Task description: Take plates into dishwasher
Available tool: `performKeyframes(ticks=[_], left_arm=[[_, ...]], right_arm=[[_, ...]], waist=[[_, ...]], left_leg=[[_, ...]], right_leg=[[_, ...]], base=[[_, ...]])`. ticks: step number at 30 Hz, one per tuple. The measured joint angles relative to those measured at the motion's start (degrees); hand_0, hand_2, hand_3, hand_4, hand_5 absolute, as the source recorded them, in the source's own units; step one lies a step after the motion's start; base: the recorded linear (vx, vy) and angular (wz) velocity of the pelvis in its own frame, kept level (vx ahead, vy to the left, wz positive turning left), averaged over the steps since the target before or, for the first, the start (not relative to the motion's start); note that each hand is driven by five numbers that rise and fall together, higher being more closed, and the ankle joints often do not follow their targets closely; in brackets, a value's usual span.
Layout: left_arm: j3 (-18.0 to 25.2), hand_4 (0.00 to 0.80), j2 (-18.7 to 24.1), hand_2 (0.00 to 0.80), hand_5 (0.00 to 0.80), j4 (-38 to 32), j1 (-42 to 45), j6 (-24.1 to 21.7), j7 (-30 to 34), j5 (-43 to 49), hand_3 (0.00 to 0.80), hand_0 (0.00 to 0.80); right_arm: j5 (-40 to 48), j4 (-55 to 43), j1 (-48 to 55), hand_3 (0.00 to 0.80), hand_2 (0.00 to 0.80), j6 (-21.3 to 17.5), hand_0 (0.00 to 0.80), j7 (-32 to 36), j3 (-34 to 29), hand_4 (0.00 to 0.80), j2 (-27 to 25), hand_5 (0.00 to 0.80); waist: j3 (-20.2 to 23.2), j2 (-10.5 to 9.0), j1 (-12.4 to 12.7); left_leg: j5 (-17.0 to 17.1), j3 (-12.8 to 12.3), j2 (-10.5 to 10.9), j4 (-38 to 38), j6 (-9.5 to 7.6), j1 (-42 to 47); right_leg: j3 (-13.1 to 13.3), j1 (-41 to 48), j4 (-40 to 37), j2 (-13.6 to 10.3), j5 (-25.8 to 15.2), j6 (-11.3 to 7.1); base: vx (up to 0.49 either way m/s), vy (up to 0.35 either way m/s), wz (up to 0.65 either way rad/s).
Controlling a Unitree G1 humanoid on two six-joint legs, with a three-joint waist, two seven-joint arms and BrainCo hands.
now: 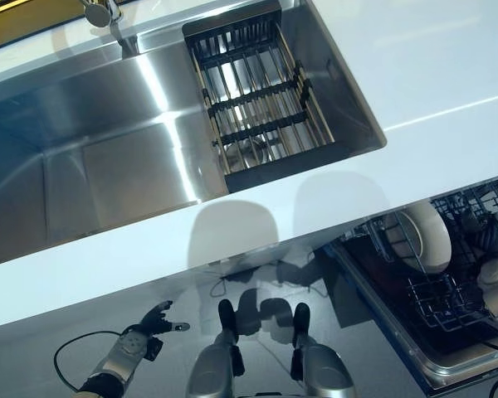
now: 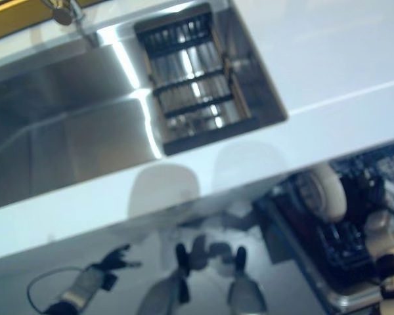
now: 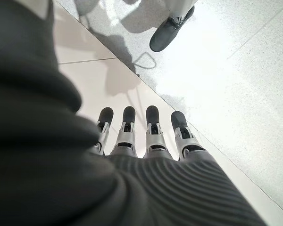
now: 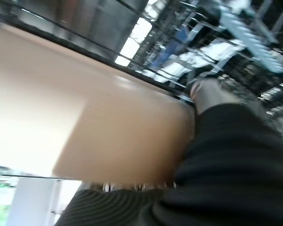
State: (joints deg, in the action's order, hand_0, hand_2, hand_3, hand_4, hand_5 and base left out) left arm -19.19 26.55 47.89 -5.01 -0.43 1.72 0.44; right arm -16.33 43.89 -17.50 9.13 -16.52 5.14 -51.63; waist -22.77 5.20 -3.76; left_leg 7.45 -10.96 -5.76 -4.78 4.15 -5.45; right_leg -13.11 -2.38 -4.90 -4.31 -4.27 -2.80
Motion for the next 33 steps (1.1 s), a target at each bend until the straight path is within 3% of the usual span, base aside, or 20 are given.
performKeyframes(ticks=[19,28,33], left_arm=[[0.1,0.000,0.7,0.000,0.000,-0.7,0.1,0.0,0.0,0.0,0.000,0.000],[0.7,0.000,0.4,0.000,0.000,-1.2,1.0,0.1,-0.2,0.0,0.000,0.000],[2.6,0.000,0.0,0.000,0.000,-0.4,2.0,0.1,-0.3,0.1,0.000,0.000]], right_arm=[[0.2,-0.7,0.6,0.000,0.000,1.0,0.000,-0.7,-0.1,0.000,1.1,0.000],[5.3,-18.2,5.7,0.000,0.000,-0.3,0.000,-5.7,-7.9,0.000,4.1,0.000],[5.2,-26.1,10.7,0.000,0.000,-1.7,0.000,-5.6,-11.8,0.000,4.7,0.000]], waist=[[0.0,-1.19,0.0],[0.0,-2.74,-0.2],[0.6,-4.64,-2.0]], left_leg=[[0.0,-0.1,0.0,0.0,-0.01,0.1],[0.0,-1.4,0.0,-0.1,-0.01,1.6],[-0.1,-1.9,-0.1,-0.1,0.03,2.3]], right_leg=[[0.1,0.1,0.0,0.1,-0.1,0.01],[1.2,0.8,0.0,0.2,-0.3,0.07],[1.9,1.1,0.0,0.2,-0.5,0.07]], base=[[0.000,0.000,0.00],[0.030,0.043,-0.06],[0.027,0.045,-0.07]])
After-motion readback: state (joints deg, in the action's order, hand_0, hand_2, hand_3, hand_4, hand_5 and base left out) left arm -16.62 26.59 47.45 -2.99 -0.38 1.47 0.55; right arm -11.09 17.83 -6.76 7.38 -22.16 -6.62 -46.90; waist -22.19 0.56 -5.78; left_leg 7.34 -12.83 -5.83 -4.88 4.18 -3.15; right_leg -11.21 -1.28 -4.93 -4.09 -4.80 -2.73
